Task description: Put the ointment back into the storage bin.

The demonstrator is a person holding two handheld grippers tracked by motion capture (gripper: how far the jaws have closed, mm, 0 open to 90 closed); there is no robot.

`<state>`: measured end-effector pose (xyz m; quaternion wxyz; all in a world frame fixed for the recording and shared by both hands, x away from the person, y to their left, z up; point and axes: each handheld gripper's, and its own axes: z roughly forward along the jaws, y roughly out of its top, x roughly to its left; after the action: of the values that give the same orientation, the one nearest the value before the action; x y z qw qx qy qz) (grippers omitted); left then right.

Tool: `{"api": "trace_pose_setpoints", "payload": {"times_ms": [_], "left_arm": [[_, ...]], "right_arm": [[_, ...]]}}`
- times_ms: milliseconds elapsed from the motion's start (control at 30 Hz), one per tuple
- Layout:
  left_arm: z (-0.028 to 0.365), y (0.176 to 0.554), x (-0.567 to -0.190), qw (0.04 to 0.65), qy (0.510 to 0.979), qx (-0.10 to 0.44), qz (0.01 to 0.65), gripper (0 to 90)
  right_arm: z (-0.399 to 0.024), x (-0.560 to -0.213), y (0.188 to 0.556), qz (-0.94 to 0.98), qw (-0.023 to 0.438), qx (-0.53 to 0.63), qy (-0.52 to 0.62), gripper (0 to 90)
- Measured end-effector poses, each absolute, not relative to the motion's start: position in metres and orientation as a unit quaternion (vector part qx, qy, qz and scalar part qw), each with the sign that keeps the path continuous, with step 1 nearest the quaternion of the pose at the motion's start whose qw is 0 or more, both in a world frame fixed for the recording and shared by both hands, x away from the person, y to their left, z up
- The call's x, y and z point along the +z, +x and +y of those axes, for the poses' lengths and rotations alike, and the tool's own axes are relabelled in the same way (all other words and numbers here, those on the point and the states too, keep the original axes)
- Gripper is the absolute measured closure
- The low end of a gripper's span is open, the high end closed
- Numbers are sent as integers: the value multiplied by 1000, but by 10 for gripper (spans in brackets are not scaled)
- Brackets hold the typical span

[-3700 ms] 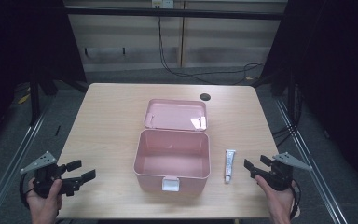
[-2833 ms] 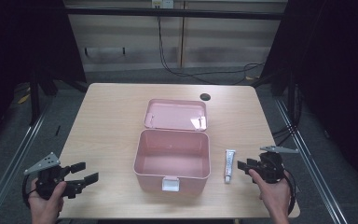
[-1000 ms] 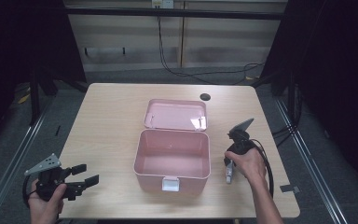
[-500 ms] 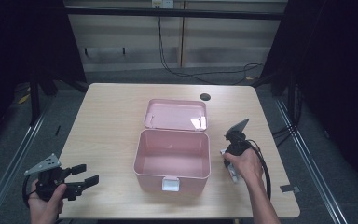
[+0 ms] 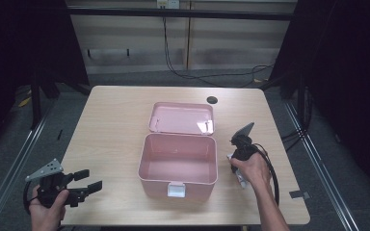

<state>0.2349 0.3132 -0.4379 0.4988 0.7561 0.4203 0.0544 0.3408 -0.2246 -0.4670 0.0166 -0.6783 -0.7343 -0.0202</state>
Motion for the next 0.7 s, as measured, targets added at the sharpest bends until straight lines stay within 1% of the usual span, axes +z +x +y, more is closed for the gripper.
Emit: {"api": "trace_pose_setpoints", "payload": {"times_ms": [200,700], "left_arm": [[312,236,-439,495,758,51,422,198],[313,235,-439,497,757,50,421,197]], "right_arm": [[-228,-462,339,-734,18,-29,-678,707],[-230,-461,336,-748,27,-27,-662,714]]}}
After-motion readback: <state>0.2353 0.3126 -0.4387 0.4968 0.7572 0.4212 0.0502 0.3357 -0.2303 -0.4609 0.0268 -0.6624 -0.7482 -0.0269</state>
